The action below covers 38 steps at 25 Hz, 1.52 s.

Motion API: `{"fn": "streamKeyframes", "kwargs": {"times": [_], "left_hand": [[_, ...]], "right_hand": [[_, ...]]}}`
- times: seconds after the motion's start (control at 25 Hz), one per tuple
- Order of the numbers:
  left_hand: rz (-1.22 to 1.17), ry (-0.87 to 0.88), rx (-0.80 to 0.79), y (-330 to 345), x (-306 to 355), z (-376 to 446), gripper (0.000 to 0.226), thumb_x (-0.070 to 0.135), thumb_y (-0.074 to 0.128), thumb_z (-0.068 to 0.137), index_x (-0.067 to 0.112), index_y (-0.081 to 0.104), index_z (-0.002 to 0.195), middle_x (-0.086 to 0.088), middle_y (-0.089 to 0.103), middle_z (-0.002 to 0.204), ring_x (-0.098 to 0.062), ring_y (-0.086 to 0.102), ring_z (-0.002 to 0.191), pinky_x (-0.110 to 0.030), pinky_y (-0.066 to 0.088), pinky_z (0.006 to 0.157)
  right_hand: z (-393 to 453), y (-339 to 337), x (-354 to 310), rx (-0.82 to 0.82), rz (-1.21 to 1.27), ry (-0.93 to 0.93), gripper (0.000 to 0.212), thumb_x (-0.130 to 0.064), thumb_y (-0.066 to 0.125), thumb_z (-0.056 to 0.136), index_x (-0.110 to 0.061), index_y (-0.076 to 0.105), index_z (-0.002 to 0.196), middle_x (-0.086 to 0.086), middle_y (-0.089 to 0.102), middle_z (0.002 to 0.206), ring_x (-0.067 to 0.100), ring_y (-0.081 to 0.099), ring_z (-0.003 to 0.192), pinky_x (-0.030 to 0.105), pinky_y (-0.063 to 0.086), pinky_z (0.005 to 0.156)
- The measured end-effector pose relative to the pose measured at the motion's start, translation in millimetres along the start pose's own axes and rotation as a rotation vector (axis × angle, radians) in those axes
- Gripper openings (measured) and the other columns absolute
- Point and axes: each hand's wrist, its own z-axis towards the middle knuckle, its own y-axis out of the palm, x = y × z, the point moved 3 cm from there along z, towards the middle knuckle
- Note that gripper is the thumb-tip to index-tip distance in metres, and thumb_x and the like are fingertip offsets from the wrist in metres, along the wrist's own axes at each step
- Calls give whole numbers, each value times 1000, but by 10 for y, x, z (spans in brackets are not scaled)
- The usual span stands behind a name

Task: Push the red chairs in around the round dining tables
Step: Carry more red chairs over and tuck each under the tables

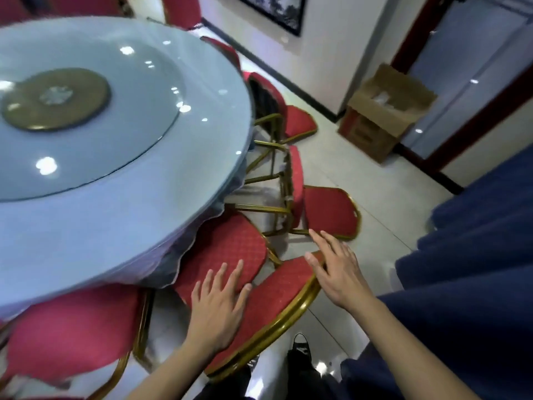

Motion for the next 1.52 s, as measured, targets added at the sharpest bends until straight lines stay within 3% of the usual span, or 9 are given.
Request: {"fn": "streamKeyframes", "kwargs": {"times": [0.24,0.4,0.6,0.68,0.8,0.88,1.04,1.24,1.52], "left_hand": [[-495,-282,-305,627,-107,-427,71,60,26,99,24,19,160,3,11,168,-23,11,156,-37,9,125],[-706,-415,-230,818,-43,-608,56,33,26,111,25,-1,159,-12,-18,166,-26,-7,156,-32,-7,124],[-399,-238,-312,900,278,-803,121,100,-8,62,33,9,161,5,0,169,-18,-3,156,-40,0,126],[-373,-260,-263,818,203,-782,117,100,-10,61,39,11,159,6,2,169,-19,-2,156,-44,2,126],[-538,-431,-141,596,-61,-767,81,85,26,87,44,20,157,5,11,169,-22,-1,156,-48,0,125],[-600,-471,-94,571,-236,-828,88,87,35,77,48,24,155,7,13,168,-18,-1,156,-50,0,124],[-624,-570,112,571,-367,-935,96,90,32,68,47,31,154,9,24,166,-14,5,156,-50,6,125],[-531,-597,216,603,-207,-960,63,69,33,98,43,28,156,3,28,165,-20,12,155,-47,12,125],[-96,-528,431,290,401,-985,69,65,6,96,40,24,158,3,23,167,-23,1,157,-43,2,125]], "right_hand": [[92,316,324,-133,128,-74,81,-83,14,90,-39,34,155,-3,33,160,17,27,145,42,24,120],[33,329,473,-161,250,-129,72,-80,22,90,-44,40,150,-3,29,159,15,24,141,38,28,111],[-156,298,673,-165,273,-156,67,-78,25,91,-45,45,146,1,32,157,18,26,139,45,33,112],[-46,293,507,-157,288,-140,73,-78,25,89,-40,49,146,4,33,157,26,26,142,51,30,116],[77,334,132,-162,256,-158,74,-77,26,87,-39,49,147,5,31,159,23,21,145,58,20,120],[-21,416,2,-163,246,-167,75,-78,24,87,-40,46,148,5,31,159,21,19,144,58,19,120],[-209,541,-27,-215,224,-154,77,-81,19,87,-44,36,152,4,28,160,21,16,146,60,15,121],[-173,472,57,-271,105,-215,81,-82,7,88,-45,26,157,3,23,166,22,15,152,56,5,124],[85,-8,34,-118,-117,-467,74,-69,4,98,-36,21,162,2,21,169,19,10,156,52,-9,125]]}}
